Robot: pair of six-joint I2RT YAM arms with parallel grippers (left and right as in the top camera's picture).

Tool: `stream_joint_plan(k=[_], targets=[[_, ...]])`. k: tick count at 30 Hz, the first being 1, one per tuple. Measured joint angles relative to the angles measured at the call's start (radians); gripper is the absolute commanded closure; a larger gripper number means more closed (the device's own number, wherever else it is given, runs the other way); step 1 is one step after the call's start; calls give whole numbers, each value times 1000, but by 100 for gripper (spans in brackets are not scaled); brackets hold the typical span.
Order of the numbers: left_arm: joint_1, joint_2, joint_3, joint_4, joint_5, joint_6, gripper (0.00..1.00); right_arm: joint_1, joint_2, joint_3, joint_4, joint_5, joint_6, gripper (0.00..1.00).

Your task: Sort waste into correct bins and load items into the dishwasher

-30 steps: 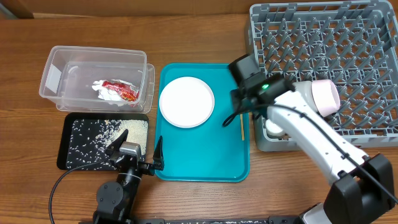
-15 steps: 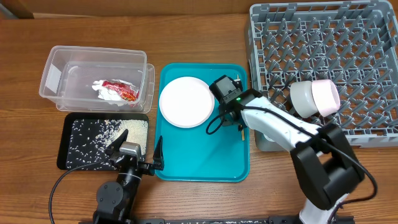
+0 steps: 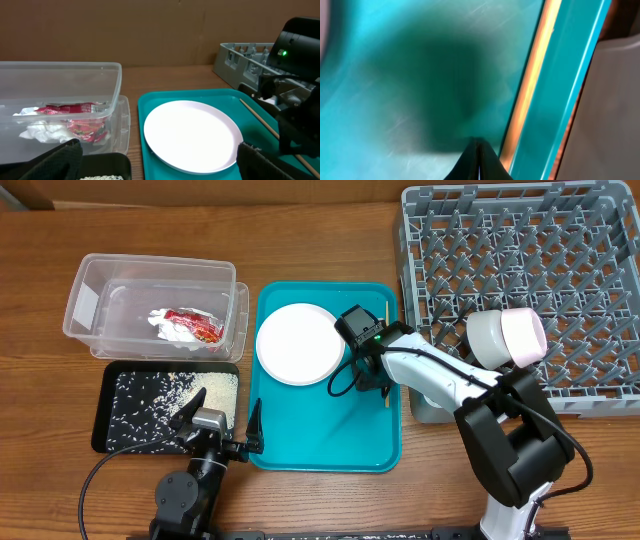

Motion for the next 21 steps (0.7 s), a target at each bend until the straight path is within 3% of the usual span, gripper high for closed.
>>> stream_joint_plan(k=[2, 5, 10, 17, 19, 21], targets=[[0, 0, 0, 0, 0, 0, 0, 0, -29, 3, -4, -12, 0, 64], [0, 0, 0, 0, 0, 0, 0, 0, -94, 13, 5, -8, -3, 59], [0, 0, 0, 0, 0, 0, 0, 0, -154, 27, 32, 19, 0, 59], [0, 0, 0, 0, 0, 0, 0, 0, -108, -71, 127, 58, 1, 59], [0, 0, 0, 0, 0, 0, 0, -2, -76, -100, 142, 68, 1, 65], [0, 0, 0, 0, 0, 0, 0, -5, -55, -114, 151, 71, 2, 79]])
